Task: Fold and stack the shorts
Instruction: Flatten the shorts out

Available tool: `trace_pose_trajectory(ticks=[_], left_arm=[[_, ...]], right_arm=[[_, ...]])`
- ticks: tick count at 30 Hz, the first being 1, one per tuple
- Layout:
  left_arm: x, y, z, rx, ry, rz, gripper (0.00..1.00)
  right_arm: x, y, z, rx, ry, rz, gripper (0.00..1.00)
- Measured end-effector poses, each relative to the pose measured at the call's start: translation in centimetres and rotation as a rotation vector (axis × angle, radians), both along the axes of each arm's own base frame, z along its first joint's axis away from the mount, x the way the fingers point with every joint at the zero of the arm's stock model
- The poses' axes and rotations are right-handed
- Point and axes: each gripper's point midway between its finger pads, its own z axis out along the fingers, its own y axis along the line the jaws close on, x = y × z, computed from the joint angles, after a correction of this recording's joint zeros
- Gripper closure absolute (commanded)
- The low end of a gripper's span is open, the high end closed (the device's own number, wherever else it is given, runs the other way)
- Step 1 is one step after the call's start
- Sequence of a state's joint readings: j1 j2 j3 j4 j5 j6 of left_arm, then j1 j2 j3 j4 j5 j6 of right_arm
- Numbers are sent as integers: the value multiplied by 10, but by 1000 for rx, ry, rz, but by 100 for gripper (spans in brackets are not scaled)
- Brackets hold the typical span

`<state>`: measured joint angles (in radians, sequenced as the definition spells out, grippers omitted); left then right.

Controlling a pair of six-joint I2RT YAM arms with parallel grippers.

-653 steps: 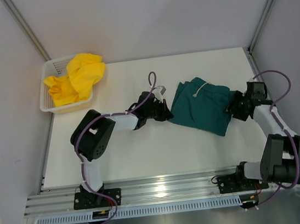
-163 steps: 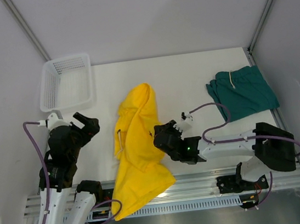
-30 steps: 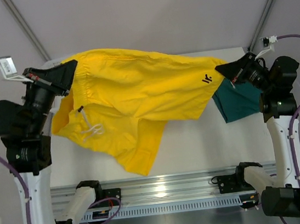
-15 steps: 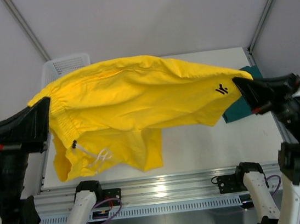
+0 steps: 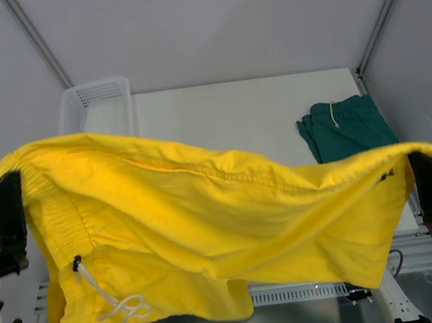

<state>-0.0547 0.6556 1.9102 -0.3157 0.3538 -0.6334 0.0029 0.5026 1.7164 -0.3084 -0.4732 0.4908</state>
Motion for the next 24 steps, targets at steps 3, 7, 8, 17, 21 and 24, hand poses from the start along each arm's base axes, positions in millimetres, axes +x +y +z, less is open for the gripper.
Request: trace_pose_trajectory(ticks=[3,7,8,17,21,24], left_arm=[[49,-9,0,22,85,-40,100],[171,-20,-37,34,319,-70,100],[203,-22,-54,36,394,-73,100],[289,-26,-116,40,679,-68,100],[229,-20,-65,33,504,-48,100],[169,-16,-40,31,367,-40,100]], right_arm=[[58,1,-4,-1,125,39,100],[191,13,-54,-18,420,69,100],[224,17,-75,-20,508,74,100],[302,25,-129,-20,765,107,100],[249,21,-70,-21,568,107,100],[196,19,-46,-28,446,115,100]])
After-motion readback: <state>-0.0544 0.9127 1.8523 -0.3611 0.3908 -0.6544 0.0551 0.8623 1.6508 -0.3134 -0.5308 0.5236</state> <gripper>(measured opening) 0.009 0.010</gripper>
